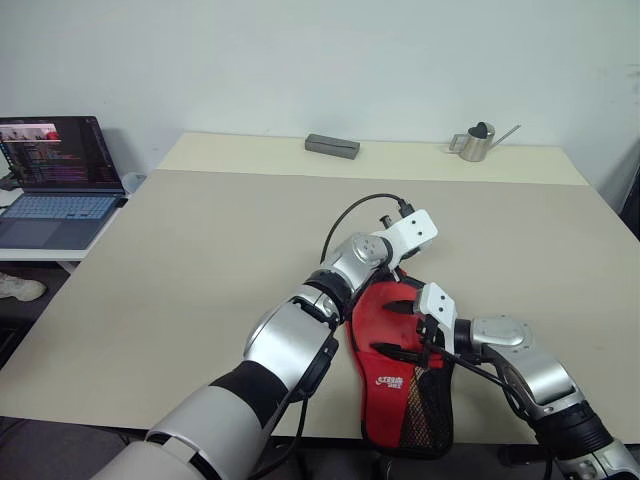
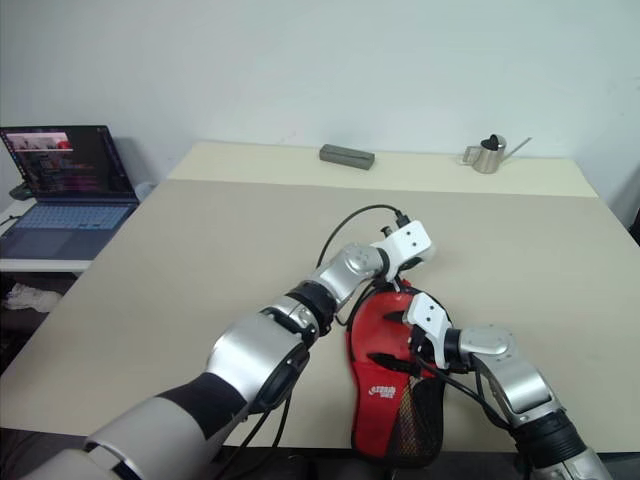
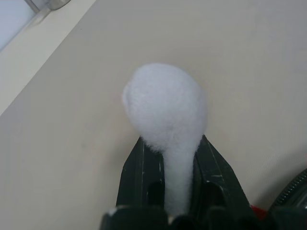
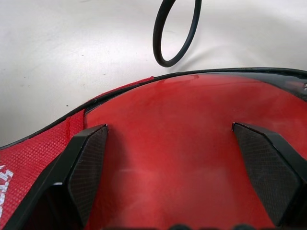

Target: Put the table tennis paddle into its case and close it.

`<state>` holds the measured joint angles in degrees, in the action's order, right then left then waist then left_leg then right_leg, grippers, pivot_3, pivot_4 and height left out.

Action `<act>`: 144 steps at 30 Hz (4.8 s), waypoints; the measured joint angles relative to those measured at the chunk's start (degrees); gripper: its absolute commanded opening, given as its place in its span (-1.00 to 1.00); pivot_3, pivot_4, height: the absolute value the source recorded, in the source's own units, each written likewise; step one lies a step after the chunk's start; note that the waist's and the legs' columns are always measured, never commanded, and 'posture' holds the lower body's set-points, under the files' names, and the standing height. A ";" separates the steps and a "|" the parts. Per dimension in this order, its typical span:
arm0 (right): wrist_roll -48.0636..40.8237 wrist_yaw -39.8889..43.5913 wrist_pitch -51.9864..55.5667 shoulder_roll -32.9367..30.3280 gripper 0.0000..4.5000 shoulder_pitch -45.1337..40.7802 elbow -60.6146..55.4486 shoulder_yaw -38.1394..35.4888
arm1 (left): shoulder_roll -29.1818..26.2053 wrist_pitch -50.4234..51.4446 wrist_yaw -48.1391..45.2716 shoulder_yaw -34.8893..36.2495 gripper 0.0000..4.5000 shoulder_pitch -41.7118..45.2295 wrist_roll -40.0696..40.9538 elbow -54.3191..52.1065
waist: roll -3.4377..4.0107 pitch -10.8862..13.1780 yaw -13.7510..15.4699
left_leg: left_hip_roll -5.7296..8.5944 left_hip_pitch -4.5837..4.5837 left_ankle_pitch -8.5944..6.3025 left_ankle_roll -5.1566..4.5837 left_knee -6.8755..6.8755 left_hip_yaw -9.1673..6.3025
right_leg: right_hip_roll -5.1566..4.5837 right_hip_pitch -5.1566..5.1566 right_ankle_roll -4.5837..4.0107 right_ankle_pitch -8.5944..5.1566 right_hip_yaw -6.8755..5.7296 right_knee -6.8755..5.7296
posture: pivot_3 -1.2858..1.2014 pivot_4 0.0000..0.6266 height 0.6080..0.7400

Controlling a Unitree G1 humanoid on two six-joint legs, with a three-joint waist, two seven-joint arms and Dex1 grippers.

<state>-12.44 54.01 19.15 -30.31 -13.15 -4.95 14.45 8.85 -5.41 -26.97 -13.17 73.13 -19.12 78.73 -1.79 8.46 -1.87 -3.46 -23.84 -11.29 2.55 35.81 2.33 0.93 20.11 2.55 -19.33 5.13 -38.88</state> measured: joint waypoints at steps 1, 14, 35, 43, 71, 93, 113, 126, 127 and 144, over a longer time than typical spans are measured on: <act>0.00 -0.03 0.00 0.00 1.00 0.01 -0.02 0.00 | 0.05 -0.20 -0.51 -0.10 -0.88 -0.19 -0.06 0.00 | 0.00 -0.01 0.00 | 0.00 0.00 0.00 0.00 0.00 0.00 | 0.00 0.00 0.00 0.00 0.00 0.00 | 0.03 -0.52 1.00; -0.02 -0.12 0.00 0.02 1.00 0.18 -0.05 0.03 | -0.05 -1.70 -6.35 -2.77 -0.16 -3.70 -0.98 -1.20 | -0.04 -0.08 -0.01 | -0.01 0.01 -0.01 0.00 0.00 0.00 | 0.00 -0.02 -0.01 -0.01 0.00 0.01 | 0.03 -0.52 1.00; -0.67 1.96 0.12 -0.99 1.00 -0.50 0.40 -0.33 | -32.25 17.45 -38.18 11.10 -0.03 -21.40 23.82 -47.74 | -0.08 0.03 -0.71 | -0.19 -0.01 0.00 0.02 -0.03 -0.15 | -0.03 0.04 -0.23 0.11 -0.01 -0.08 | 0.03 -0.52 1.00; -5.10 4.44 6.47 -6.41 1.00 0.66 -2.78 -4.40 | -44.18 33.83 -42.96 16.44 -0.03 -35.78 36.74 -74.24 | -0.04 0.02 0.31 | -0.23 0.01 0.00 -0.01 -0.02 -0.34 | -0.28 -0.11 -0.26 0.07 -0.01 -0.03 | 0.03 -0.52 1.00; -9.07 4.42 13.81 -9.48 1.00 1.03 -4.98 -8.45 | -43.61 29.36 -23.75 13.29 -0.03 -38.37 29.79 -63.75 | -0.14 0.36 0.16 | -0.14 -0.14 -0.05 -0.08 0.01 -0.26 | -0.12 0.10 -0.28 0.07 0.05 -0.06 | 0.03 -0.52 1.00; -9.71 4.51 15.74 -12.47 1.00 3.16 -8.69 -10.64 | -41.87 27.45 -39.81 7.93 0.21 -34.31 34.33 -61.76 | -0.09 0.43 0.08 | -0.13 -0.41 -0.05 -0.08 0.11 -0.27 | -0.07 0.30 -0.28 0.07 -0.03 -0.08 | 0.03 -0.52 1.00; -9.47 4.53 15.89 -12.42 1.00 3.14 -8.68 -10.86 | -25.29 11.50 -16.18 5.59 0.21 -19.36 19.06 -24.43 | -0.12 0.46 0.17 | -0.08 -0.71 -0.04 -0.08 0.17 -0.33 | -0.03 0.53 -0.28 0.08 -0.17 -0.10 | 0.03 -0.52 1.00; -9.24 3.41 15.84 -12.20 1.00 3.75 -8.96 -10.90 | -12.90 4.63 -16.44 10.06 0.21 -9.38 20.11 -9.06 | -0.12 0.46 0.27 | -0.01 -0.85 -0.04 -0.07 0.21 -0.27 | -0.04 0.58 -0.27 0.08 -0.29 -0.08 | 0.03 -0.52 1.00; -9.24 3.39 15.84 -12.16 1.00 3.74 -8.98 -10.90 | -11.60 4.59 -18.00 10.66 0.21 -9.10 20.97 -9.08 | -0.12 0.46 0.27 | -0.01 -0.85 -0.04 -0.07 0.21 -0.26 | -0.04 0.58 -0.28 0.08 -0.30 -0.08 | 0.03 -0.52 1.00; -9.24 3.12 15.84 -11.86 1.00 4.17 -9.86 -10.84 | -23.11 5.92 -33.79 12.31 0.21 -14.68 24.45 -25.51 | -0.06 0.47 0.21 | -0.08 -0.84 -0.02 -0.04 0.21 -0.33 | -0.02 0.64 -0.28 0.08 -0.23 -0.13 | 0.03 -0.52 1.00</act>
<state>-21.68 57.13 34.99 -42.17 -8.98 -14.81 3.61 -14.26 0.51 -60.77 -0.87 58.45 5.33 53.22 -1.85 8.93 -1.67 -3.54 -24.68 -11.31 2.52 36.02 2.00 0.91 20.74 2.27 -19.25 4.90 -39.02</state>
